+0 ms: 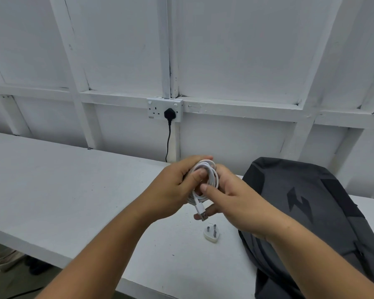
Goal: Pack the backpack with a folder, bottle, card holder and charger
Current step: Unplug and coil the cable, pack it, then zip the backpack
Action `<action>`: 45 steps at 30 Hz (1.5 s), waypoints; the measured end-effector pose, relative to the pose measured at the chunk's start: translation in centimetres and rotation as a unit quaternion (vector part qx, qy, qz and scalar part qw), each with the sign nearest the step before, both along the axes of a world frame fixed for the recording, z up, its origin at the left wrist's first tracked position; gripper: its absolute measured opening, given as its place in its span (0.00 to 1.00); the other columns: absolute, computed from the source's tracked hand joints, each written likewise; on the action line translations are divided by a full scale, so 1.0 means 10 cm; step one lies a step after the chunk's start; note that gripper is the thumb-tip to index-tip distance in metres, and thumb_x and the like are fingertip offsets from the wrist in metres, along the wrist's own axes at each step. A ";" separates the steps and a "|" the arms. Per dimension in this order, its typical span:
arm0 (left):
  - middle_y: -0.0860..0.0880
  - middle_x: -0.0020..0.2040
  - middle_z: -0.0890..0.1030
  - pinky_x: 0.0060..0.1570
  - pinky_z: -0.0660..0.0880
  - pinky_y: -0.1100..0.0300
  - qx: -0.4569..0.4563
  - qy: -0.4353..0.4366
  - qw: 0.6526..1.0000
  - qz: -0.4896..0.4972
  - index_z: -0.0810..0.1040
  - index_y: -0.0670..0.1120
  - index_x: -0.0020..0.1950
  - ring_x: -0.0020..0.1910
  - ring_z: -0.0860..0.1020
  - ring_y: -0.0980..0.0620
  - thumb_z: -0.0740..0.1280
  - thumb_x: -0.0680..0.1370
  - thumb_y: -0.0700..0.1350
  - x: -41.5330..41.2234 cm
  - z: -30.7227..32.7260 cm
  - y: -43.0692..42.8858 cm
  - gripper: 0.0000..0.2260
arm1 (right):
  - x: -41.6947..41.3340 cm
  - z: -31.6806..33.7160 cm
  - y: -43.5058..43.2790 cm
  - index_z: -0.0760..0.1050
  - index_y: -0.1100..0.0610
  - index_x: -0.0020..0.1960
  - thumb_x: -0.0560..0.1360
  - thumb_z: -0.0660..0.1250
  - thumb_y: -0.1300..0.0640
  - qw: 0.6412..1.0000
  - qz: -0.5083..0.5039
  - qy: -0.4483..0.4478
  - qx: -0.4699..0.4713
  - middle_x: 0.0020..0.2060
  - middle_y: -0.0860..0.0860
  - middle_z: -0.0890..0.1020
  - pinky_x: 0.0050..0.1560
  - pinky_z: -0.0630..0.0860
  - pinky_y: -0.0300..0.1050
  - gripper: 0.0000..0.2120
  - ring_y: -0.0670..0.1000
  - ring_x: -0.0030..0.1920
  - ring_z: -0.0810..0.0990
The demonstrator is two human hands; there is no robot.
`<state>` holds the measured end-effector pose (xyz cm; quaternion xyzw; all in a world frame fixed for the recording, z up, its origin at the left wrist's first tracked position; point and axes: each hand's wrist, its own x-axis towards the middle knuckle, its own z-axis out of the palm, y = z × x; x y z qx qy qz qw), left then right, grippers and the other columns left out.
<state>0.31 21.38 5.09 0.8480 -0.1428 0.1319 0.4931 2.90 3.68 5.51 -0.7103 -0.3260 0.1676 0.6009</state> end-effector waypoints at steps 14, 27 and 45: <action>0.65 0.45 0.82 0.44 0.74 0.69 -0.005 0.005 1.000 0.008 0.80 0.55 0.64 0.45 0.80 0.62 0.62 0.82 0.55 -0.13 -0.16 -0.02 0.13 | -0.08 -0.05 -0.08 0.67 0.48 0.53 0.78 0.55 0.49 0.963 -0.019 -0.121 -0.242 0.42 0.54 0.80 0.33 0.84 0.52 0.06 0.54 0.36 0.84; 0.61 0.33 0.79 0.32 0.74 0.66 -0.122 -0.040 0.982 0.137 0.83 0.52 0.54 0.33 0.78 0.63 0.58 0.87 0.46 -0.01 -0.41 -0.17 0.13 | 0.06 -0.57 0.00 0.78 0.48 0.58 0.84 0.58 0.52 0.999 -0.046 -0.020 0.022 0.36 0.45 0.77 0.39 0.78 0.48 0.10 0.50 0.34 0.76; 0.56 0.43 0.82 0.37 0.71 0.69 -0.093 -0.003 0.975 0.200 0.81 0.49 0.50 0.40 0.78 0.56 0.59 0.86 0.45 0.05 -1.15 -0.19 0.11 | 0.03 -1.10 0.09 0.76 0.46 0.54 0.81 0.64 0.47 0.989 -0.116 -0.007 -0.088 0.46 0.52 0.81 0.35 0.74 0.32 0.05 0.41 0.35 0.76</action>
